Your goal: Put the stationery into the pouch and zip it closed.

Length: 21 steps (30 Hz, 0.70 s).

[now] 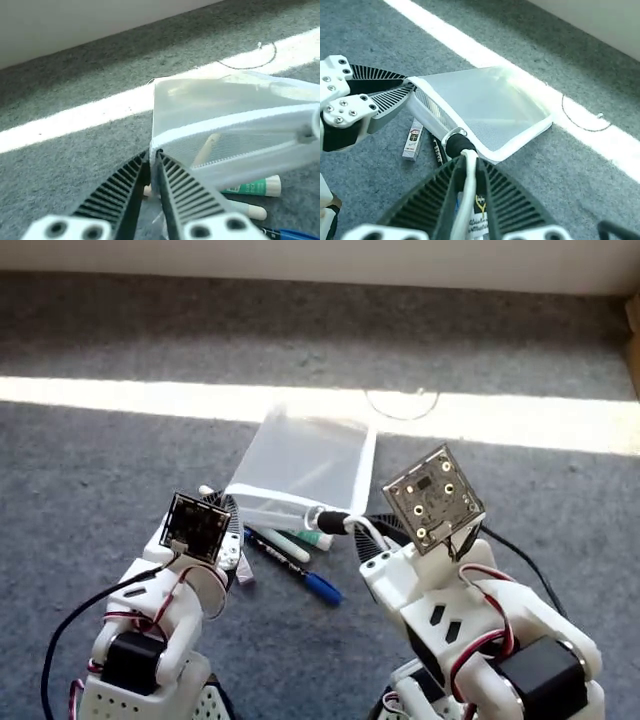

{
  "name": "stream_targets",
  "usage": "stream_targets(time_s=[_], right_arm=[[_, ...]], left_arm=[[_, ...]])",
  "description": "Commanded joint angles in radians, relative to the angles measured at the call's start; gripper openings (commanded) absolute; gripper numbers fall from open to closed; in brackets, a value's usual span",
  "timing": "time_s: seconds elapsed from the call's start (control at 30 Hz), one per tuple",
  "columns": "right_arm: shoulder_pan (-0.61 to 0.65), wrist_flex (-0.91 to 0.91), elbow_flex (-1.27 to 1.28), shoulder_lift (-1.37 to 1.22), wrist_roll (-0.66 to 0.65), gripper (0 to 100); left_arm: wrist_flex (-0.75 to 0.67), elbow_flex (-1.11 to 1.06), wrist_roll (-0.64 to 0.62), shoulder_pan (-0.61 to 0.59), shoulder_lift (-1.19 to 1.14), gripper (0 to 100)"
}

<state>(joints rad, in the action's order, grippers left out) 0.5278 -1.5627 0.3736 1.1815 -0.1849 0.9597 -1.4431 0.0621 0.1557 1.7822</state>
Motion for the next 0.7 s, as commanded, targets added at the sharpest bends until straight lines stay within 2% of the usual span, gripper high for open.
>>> stream_targets(time_s=[0.0,0.1,0.17,0.4,0.47,0.67], right_arm=[[0.008,-0.056,-0.054,0.008,-0.025,10.2],[0.008,-0.101,-0.053,0.005,-0.029,24.2],[0.012,-0.122,-0.048,0.004,-0.028,29.7],[0.018,0.028,0.162,0.004,-0.028,30.1],[0.065,0.102,0.251,0.004,-0.017,30.0],[0.26,0.298,0.418,0.004,0.147,30.0]], left_arm=[[-0.011,0.061,0.008,0.005,-0.005,1],[-0.012,0.082,-0.031,-0.033,-0.005,1],[-0.015,0.097,-0.075,-0.076,-0.008,1],[-0.017,0.11,-0.112,-0.139,-0.01,1],[-0.017,0.11,-0.112,-0.139,-0.01,1],[-0.017,0.11,-0.112,-0.14,-0.01,1]])
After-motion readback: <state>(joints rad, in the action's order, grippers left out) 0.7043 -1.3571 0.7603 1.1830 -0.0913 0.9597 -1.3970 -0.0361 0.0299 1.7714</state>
